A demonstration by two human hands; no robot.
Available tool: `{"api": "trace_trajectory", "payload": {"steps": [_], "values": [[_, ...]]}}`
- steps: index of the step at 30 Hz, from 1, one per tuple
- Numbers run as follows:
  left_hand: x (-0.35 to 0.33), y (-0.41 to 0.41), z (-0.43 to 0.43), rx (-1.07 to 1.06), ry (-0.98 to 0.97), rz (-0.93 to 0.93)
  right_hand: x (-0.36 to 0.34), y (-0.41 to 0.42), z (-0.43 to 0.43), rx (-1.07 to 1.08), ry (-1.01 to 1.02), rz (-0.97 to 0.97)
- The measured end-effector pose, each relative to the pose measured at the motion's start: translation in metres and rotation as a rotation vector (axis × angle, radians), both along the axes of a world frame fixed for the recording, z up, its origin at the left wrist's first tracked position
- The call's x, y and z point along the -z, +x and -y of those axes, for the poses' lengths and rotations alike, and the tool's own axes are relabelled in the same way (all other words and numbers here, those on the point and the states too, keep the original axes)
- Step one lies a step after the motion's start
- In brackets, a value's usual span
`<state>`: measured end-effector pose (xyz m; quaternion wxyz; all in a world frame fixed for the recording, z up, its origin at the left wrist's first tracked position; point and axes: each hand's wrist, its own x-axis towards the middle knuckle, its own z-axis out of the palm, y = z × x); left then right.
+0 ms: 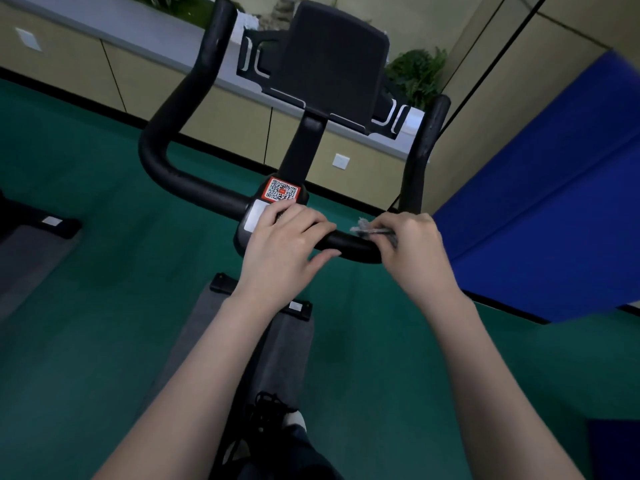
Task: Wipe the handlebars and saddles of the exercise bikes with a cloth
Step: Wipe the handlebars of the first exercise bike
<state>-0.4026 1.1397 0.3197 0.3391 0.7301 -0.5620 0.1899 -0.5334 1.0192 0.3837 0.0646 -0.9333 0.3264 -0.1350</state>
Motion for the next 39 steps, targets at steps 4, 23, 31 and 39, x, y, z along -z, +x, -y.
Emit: {"api": "trace_trajectory", "payload": {"steps": [4, 23, 31, 39], "values": [[0.000, 0.000, 0.000, -0.002, -0.002, -0.009, -0.011, 0.019, 0.006, -0.049, 0.167, -0.059], [-0.003, -0.002, 0.000, -0.021, 0.059, 0.005, 0.052, -0.031, 0.007, 0.117, 0.005, 0.761], [-0.009, -0.015, 0.009, -0.042, 0.120, 0.072, 0.074, -0.014, -0.014, 0.330, 0.169, 1.112], [-0.008, -0.039, 0.039, 0.030, 0.198, 0.007, 0.067, 0.000, -0.017, 0.701, 0.683, 1.498]]}}
